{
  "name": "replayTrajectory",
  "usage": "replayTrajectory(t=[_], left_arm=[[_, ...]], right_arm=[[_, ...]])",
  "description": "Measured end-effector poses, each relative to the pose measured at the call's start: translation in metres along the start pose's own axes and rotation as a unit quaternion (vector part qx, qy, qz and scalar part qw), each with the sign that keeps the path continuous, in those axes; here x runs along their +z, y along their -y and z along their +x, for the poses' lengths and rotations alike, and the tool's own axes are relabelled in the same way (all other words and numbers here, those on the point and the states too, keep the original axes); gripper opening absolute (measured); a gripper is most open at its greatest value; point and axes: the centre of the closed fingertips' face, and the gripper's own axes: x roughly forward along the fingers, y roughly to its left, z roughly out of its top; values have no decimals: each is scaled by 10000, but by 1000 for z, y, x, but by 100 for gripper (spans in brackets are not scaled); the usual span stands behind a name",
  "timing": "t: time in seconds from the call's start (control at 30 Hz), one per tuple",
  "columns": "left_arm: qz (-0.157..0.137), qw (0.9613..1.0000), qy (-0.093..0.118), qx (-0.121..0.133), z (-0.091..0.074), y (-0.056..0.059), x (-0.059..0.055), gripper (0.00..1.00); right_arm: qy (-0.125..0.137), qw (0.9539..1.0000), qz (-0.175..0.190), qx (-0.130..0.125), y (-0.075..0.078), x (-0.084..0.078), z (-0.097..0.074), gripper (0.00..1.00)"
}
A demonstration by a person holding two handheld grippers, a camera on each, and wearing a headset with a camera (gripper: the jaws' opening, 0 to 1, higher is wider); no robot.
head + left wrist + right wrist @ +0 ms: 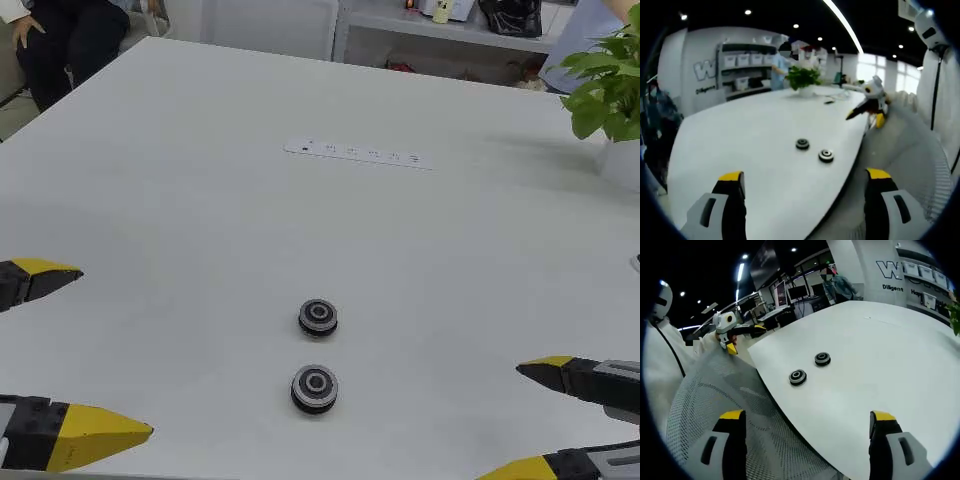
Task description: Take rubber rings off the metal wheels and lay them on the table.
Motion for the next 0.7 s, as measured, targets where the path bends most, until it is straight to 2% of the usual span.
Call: replayTrajectory(t=[0.1, 0.27, 0.7], left_arm=[[-35, 10000, 12, 74, -1, -1, 0, 100], [-31, 10000, -20, 37, -2, 2, -2, 100], [-8, 10000, -21, 87, -1, 0, -2, 100]], right_arm=[[-30, 10000, -4, 78, -1, -1, 3, 99], [-33, 9999, -27, 122, -2, -1, 5, 98], [-69, 9997, -114, 185, -1, 0, 7, 98]])
